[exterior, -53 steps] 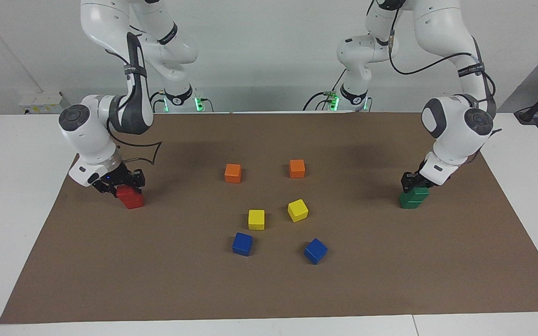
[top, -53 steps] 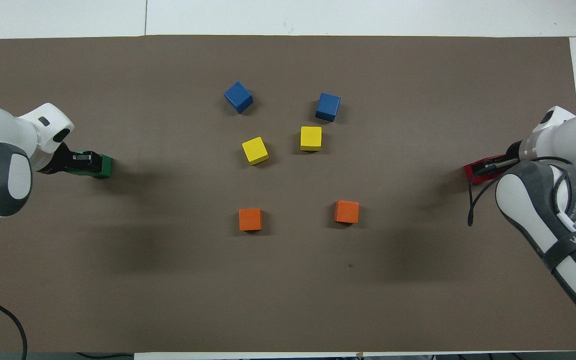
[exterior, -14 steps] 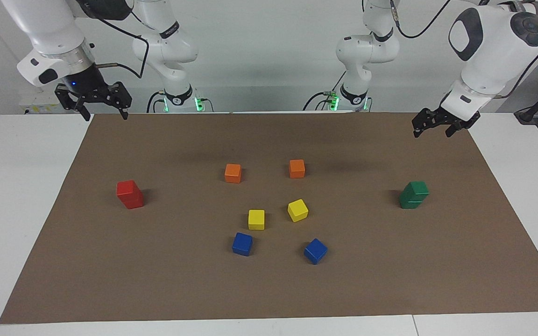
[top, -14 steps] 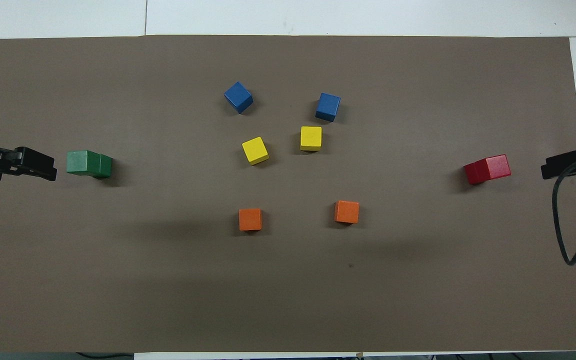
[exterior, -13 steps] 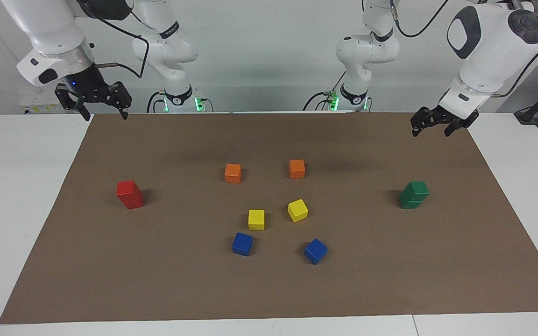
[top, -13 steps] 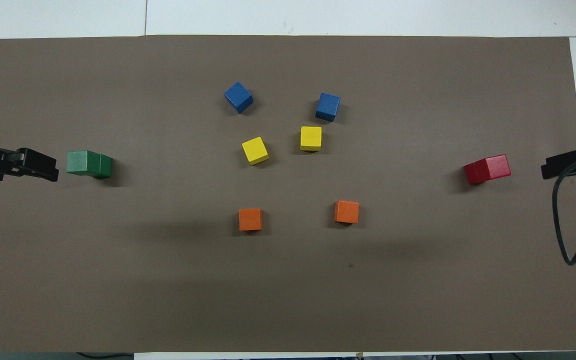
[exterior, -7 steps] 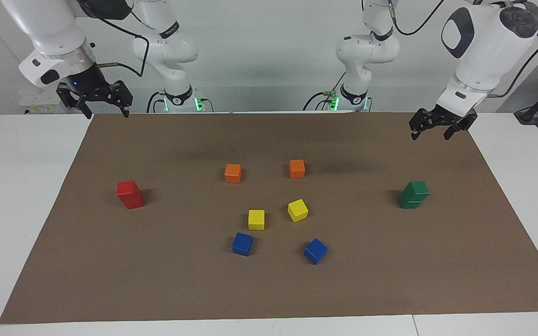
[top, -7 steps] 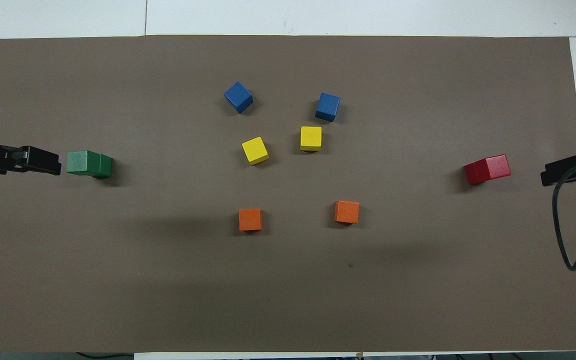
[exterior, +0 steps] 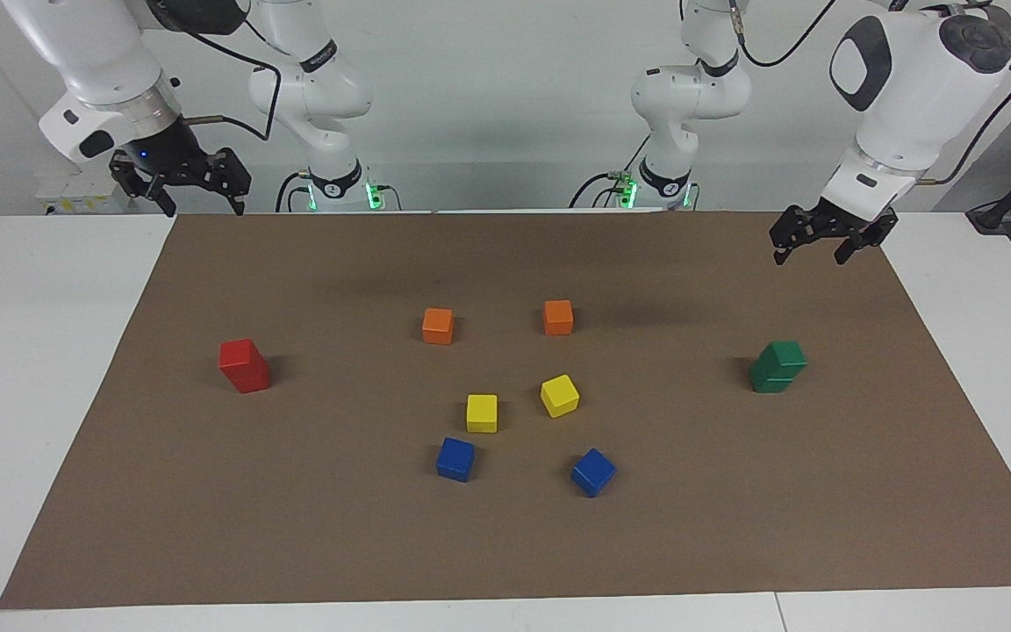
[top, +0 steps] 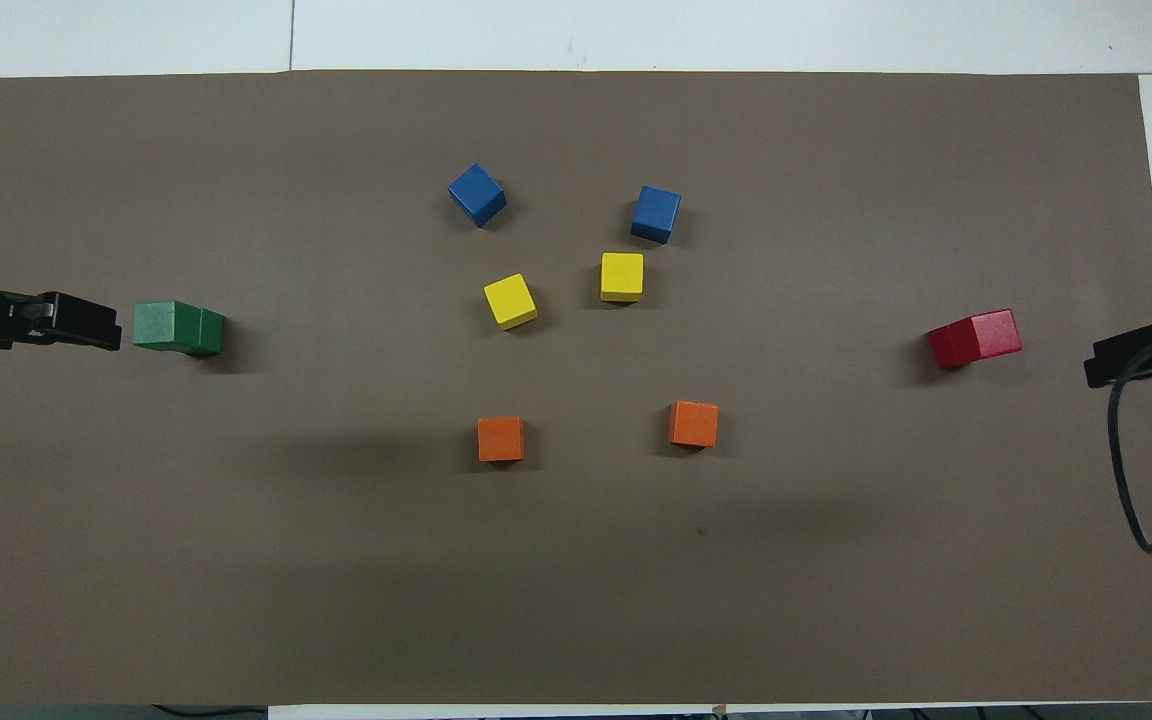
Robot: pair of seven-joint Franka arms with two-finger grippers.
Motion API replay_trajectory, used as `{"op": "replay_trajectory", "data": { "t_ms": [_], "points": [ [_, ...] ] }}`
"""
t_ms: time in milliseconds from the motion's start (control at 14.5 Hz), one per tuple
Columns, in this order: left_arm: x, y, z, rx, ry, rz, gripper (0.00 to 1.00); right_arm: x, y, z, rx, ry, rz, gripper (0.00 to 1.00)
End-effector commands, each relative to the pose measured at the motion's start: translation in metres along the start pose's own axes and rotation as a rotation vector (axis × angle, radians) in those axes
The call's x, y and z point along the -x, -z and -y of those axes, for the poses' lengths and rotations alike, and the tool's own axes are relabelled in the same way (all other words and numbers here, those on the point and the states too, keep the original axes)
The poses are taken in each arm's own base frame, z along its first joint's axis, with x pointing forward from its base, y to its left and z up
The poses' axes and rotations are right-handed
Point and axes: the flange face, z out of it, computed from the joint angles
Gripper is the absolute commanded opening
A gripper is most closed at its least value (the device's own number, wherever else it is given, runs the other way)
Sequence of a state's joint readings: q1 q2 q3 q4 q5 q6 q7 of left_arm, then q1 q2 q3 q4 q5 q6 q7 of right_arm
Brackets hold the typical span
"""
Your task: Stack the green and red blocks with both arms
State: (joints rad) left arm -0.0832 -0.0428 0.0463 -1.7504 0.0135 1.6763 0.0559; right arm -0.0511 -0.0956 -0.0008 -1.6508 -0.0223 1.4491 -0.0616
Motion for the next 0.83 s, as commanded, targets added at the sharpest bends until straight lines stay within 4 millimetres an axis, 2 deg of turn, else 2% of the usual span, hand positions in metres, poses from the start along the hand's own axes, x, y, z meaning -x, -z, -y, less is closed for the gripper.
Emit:
{"op": "replay_trajectory", "data": {
  "t_ms": [0,345,622,760],
  "points": [
    [0.009,0.004,0.003,0.010,0.014,-0.019,1.00,0.010,-0.003,-0.008,-0.009,-0.039,0.010,1.00],
    [0.006,0.021,0.006,0.000,0.008,-0.027,1.00,0.012,-0.005,-0.007,-0.008,-0.039,0.015,1.00],
    [0.002,0.025,-0.009,-0.009,-0.031,-0.025,1.00,0.012,-0.006,-0.008,-0.009,-0.041,0.017,1.00],
    [-0.003,0.029,-0.032,-0.011,-0.069,-0.033,1.00,0.011,-0.006,-0.008,-0.008,-0.051,0.009,1.00]
  ]
}}
